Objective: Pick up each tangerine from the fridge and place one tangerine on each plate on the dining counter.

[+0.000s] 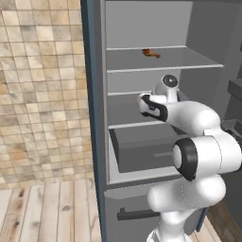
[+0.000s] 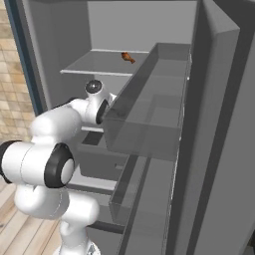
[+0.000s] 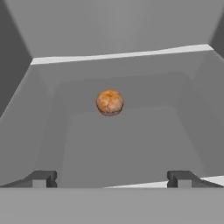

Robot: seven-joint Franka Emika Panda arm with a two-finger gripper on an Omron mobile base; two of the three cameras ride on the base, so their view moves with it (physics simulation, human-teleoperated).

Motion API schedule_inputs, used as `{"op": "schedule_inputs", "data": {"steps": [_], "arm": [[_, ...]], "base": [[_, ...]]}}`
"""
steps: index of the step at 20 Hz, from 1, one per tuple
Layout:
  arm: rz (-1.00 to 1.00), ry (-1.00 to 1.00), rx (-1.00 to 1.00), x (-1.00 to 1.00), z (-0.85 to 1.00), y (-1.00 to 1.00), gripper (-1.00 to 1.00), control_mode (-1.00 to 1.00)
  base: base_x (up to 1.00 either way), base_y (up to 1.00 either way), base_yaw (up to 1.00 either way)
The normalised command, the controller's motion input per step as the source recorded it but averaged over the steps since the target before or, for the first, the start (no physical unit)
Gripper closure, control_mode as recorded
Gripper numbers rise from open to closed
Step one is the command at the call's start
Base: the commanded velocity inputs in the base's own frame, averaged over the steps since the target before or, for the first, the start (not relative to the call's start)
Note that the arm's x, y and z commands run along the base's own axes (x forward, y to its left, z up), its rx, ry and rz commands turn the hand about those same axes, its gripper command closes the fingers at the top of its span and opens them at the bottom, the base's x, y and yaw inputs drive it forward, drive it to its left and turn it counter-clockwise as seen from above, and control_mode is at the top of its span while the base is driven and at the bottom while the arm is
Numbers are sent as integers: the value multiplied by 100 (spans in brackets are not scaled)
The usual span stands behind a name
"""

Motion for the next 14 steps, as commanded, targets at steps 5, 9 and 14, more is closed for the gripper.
{"op": "schedule_inputs", "data": {"steps": [5,9,14], "arm": [[0,1,0,34,-19,-1,-100,-100],[0,3,0,42,-16,0,-100,-100],[0,6,0,43,-16,0,-100,-100]], "base": [[0,0,0],[0,0,0],[0,0,0]]}}
